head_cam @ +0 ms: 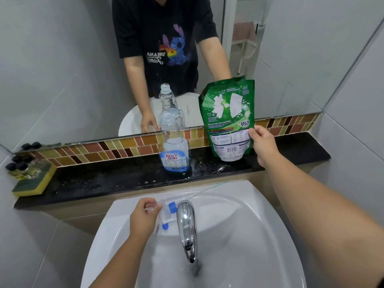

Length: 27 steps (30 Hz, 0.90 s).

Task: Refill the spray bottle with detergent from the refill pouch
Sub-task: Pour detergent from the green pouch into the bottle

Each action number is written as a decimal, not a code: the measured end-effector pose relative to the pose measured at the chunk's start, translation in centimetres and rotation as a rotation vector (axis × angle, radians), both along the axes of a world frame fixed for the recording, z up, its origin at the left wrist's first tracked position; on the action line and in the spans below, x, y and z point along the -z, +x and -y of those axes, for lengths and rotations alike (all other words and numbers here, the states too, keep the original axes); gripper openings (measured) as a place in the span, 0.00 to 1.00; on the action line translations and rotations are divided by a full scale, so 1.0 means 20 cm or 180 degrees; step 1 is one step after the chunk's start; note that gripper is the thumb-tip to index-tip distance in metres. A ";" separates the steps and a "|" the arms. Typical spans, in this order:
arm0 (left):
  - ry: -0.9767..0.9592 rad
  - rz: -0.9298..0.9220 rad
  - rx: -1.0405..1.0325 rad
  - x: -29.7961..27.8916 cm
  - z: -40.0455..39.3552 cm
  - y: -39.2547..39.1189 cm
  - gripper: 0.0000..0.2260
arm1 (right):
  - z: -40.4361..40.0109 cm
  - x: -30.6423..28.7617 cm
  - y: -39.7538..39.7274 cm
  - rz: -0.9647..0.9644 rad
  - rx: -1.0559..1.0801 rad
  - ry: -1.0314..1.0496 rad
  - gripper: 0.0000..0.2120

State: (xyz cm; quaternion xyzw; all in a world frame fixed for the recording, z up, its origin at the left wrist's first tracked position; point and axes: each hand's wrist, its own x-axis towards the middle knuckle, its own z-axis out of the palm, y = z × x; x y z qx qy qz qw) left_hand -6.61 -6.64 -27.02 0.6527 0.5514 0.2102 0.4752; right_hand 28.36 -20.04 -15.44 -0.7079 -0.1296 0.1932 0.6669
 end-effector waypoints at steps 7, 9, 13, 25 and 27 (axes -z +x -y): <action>0.0968 0.0411 0.0506 -0.36 -0.02 0.04 0.08 | -0.02 -0.20 -0.08 0.0546 -0.0038 0.0244 0.07; 0.1163 0.0508 0.0562 -0.47 -0.06 0.07 0.09 | -0.02 -0.28 -0.10 0.0800 -0.0029 0.0208 0.09; 0.1412 0.0579 0.0617 -0.65 -0.17 0.16 0.12 | -0.01 -0.44 -0.13 0.1408 -0.0099 0.0110 0.10; 0.1525 0.0296 0.1456 -0.83 -0.28 0.41 0.34 | -0.02 -0.91 -0.25 0.3810 -0.0304 -0.0570 0.08; 0.1441 0.0404 0.1347 -0.84 -0.27 0.45 0.33 | -0.03 -0.97 -0.26 0.4080 -0.0441 -0.0727 0.08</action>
